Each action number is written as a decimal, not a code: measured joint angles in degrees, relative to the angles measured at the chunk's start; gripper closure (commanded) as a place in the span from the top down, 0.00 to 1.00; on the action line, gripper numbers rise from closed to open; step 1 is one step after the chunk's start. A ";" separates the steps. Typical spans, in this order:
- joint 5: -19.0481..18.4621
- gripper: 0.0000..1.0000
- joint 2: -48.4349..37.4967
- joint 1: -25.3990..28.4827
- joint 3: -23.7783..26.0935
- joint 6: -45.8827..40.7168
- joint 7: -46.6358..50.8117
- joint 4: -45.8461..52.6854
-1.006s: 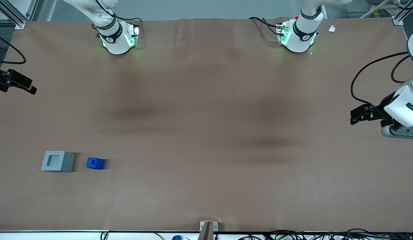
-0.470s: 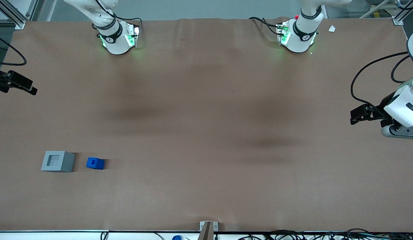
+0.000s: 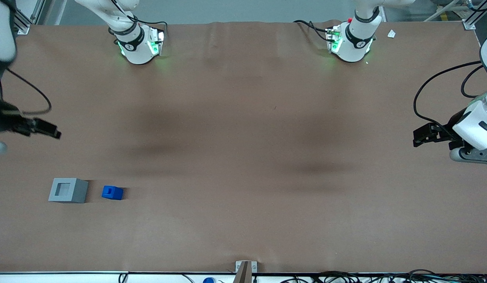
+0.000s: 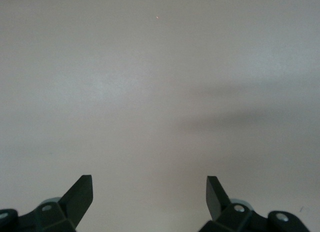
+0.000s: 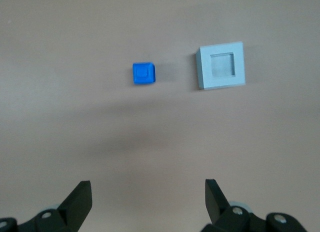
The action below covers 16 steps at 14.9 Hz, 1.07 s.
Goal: Insert blue part into gray base with right arm
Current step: 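Move the open right gripper down over the blue block, then close the right gripper on the blue block and lift it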
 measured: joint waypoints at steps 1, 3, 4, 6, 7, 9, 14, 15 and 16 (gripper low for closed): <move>0.00 1.00 2.95 0.05 0.01 3.17 0.00 -0.02; 0.01 1.00 8.39 0.17 0.03 9.10 0.01 0.02; 0.04 1.00 10.81 0.28 0.04 11.07 0.01 0.07; 0.06 1.00 14.81 1.05 0.11 14.16 0.23 0.15; 0.06 1.00 16.61 1.67 0.11 15.74 1.05 0.21; 0.06 1.00 19.72 3.14 0.15 18.71 2.62 0.30; -2.35 1.00 24.54 5.12 0.09 26.01 3.42 0.59; -2.56 1.00 25.08 5.10 -0.03 26.73 3.42 0.62; -2.85 1.00 25.45 5.06 -0.11 27.16 3.42 0.65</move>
